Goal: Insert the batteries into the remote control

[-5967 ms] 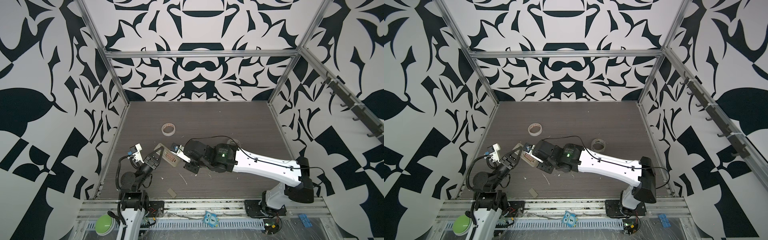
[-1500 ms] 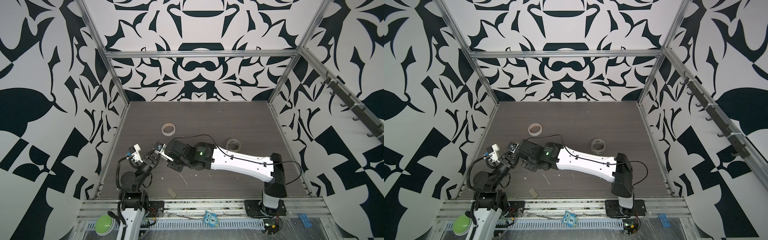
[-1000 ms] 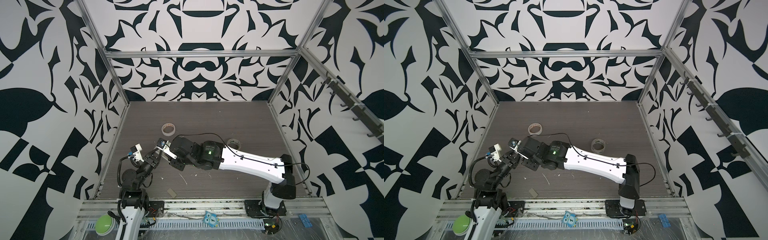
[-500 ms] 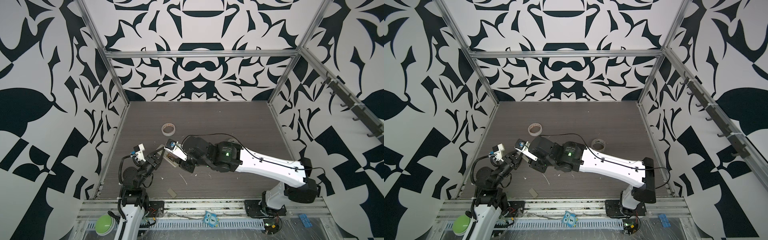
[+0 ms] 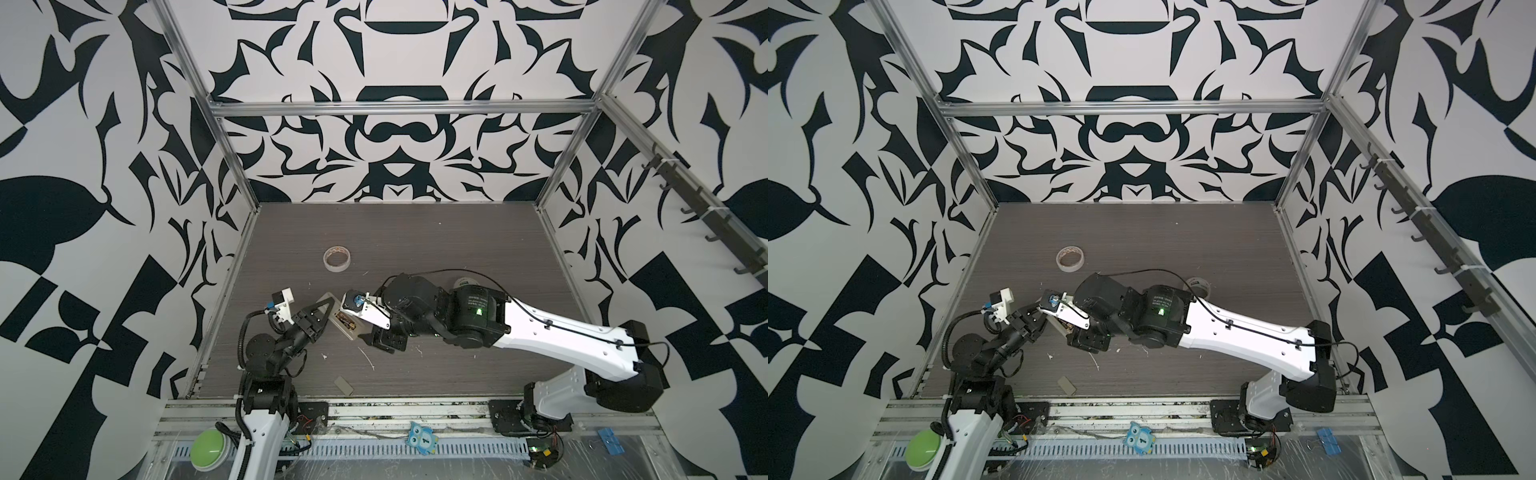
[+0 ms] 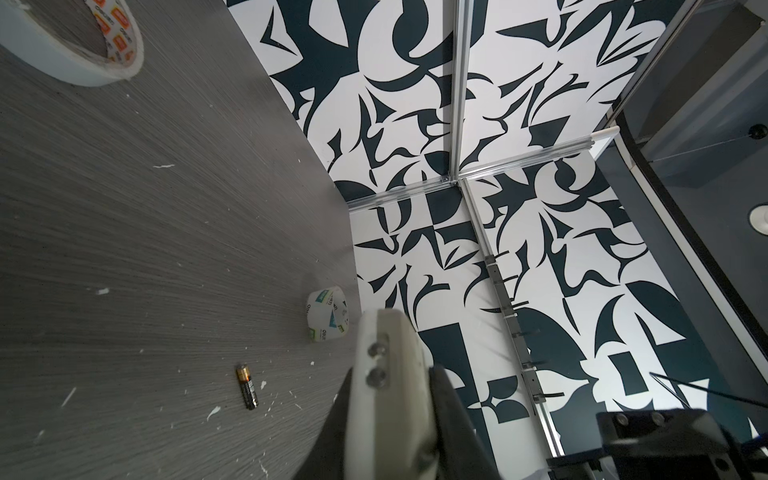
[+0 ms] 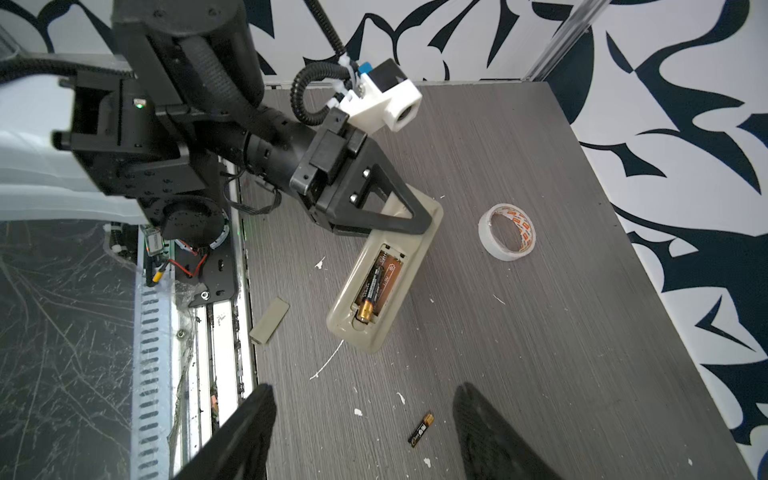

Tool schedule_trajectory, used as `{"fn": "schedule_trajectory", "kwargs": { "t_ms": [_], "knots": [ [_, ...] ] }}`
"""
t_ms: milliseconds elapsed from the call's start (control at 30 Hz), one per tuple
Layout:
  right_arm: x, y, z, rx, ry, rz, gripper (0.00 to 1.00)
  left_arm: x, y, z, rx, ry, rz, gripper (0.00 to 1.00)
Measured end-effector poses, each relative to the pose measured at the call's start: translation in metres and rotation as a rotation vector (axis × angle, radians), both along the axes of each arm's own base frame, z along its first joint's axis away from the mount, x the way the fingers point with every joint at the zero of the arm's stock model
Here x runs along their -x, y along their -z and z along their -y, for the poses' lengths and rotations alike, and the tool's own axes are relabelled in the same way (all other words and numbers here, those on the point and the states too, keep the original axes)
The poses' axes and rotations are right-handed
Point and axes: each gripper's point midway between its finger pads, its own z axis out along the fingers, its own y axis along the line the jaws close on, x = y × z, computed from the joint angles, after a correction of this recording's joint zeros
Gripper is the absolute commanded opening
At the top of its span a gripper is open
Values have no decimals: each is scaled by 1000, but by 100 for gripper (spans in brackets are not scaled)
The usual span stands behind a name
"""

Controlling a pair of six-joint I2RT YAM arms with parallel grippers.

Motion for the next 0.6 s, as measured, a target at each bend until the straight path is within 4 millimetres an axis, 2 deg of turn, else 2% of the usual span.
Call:
{"fn": "schedule_trajectory", "kwargs": {
  "t_ms": [133,233,333,467,600],
  "knots": [
    [9,6,5,25,-74,9,80,2,2,2,-2,18,-12,0],
    [17,2,9,20,-134,17,87,4,2,4,-3,34,-19,0],
    [24,-4,13,4,-190,30,89,6,0,6,-3,52,-19,0],
    [28,-3,14,7,-250,50,88,8,-1,9,-3,75,-18,0],
    [27,12,17,37,-297,45,79,12,0,12,-5,104,-23,0]
  ]
}}
